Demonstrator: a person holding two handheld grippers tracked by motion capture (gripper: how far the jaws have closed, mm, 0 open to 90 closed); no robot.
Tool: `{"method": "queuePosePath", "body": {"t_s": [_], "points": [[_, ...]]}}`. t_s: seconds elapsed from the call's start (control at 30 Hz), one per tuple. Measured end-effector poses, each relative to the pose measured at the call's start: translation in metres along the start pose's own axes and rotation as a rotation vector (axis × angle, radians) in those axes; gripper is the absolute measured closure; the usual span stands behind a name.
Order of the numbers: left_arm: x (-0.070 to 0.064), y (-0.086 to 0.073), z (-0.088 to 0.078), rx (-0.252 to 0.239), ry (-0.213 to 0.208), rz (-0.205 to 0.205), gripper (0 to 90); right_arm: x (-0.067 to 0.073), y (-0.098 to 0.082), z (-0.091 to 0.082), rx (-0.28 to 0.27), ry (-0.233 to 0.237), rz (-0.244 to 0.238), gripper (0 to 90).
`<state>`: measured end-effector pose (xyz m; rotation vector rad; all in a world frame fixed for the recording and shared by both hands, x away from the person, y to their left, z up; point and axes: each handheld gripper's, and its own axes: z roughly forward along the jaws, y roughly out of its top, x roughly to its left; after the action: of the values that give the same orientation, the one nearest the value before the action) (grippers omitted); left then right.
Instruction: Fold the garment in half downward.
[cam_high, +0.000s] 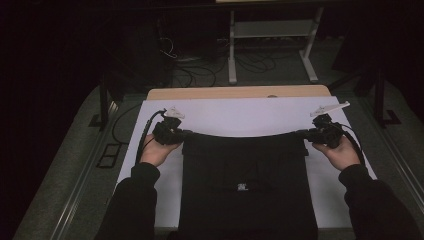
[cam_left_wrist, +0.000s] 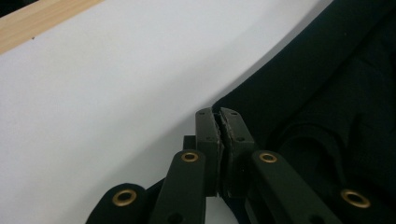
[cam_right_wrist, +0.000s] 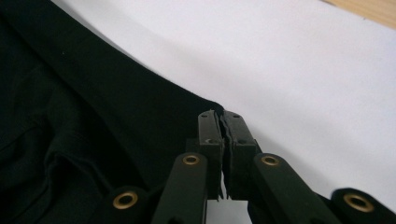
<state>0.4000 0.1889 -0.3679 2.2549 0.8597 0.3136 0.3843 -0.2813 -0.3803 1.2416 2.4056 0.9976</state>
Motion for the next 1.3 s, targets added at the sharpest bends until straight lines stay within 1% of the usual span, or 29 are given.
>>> {"method": "queuePosePath", "body": {"t_s": [0.1, 0.13, 0.17, 0.2, 0.23, 0.3, 0.4, 0.5, 0.63, 0.83, 0.9, 0.97, 1.13, 1.17, 1.23, 1.3], "points": [[0.001, 0.006, 0.0, 0.0, 0.008, 0.0, 85.9, -0.002, 0.006, 0.001, 0.005, -0.007, 0.002, 85.6], [0.002, 0.009, 0.001, -0.001, 0.012, -0.009, 85.9, -0.003, 0.008, 0.001, 0.005, -0.009, 0.004, 85.6], [0.003, 0.01, 0.002, -0.004, 0.014, -0.01, 85.9, -0.004, 0.011, 0.001, 0.003, -0.012, 0.002, 85.5], [0.003, 0.013, 0.003, -0.012, 0.011, -0.021, 85.9, -0.004, 0.012, 0.002, 0.004, -0.014, 0.004, 85.5], [0.004, 0.015, 0.004, -0.014, 0.013, -0.021, 85.9, -0.005, 0.014, 0.003, 0.007, -0.017, 0.006, 85.6], [0.006, 0.02, 0.007, -0.008, 0.021, -0.021, 85.8, -0.008, 0.017, 0.004, 0.009, -0.025, 0.012, 85.5], [0.01, 0.026, 0.009, 0.005, 0.031, -0.02, 85.9, -0.012, 0.021, 0.007, 0.01, -0.023, 0.032, 85.5], [0.016, 0.031, 0.01, -0.005, 0.043, -0.041, 85.9, -0.017, 0.026, 0.008, 0.004, -0.029, 0.043, 85.5], [0.021, 0.035, 0.01, -0.013, 0.055, -0.056, 85.8, -0.022, 0.032, 0.01, 0.008, -0.042, 0.05, 85.4], [0.029, 0.042, 0.007, -0.033, 0.069, -0.083, 85.8, -0.026, 0.044, 0.011, -0.002, -0.064, 0.058, 85.4], [0.029, 0.044, 0.008, -0.024, 0.073, -0.068, 85.8, -0.027, 0.048, 0.01, -0.003, -0.071, 0.057, 85.4], [0.029, 0.046, 0.008, -0.021, 0.075, -0.063, 85.8, -0.029, 0.051, 0.01, -0.006, -0.076, 0.058, 85.4], [0.032, 0.05, 0.008, -0.025, 0.083, -0.056, 85.8, -0.032, 0.058, 0.01, -0.02, -0.082, 0.055, 85.4], [0.033, 0.051, 0.008, -0.026, 0.085, -0.06, 85.8, -0.032, 0.059, 0.011, -0.023, -0.083, 0.054, 85.4], [0.035, 0.053, 0.008, -0.014, 0.092, -0.057, 85.8, -0.034, 0.061, 0.012, -0.029, -0.082, 0.055, 85.4], [0.036, 0.057, 0.008, -0.02, 0.094, -0.057, 85.8, -0.036, 0.062, 0.014, -0.031, -0.084, 0.056, 85.4]]}}
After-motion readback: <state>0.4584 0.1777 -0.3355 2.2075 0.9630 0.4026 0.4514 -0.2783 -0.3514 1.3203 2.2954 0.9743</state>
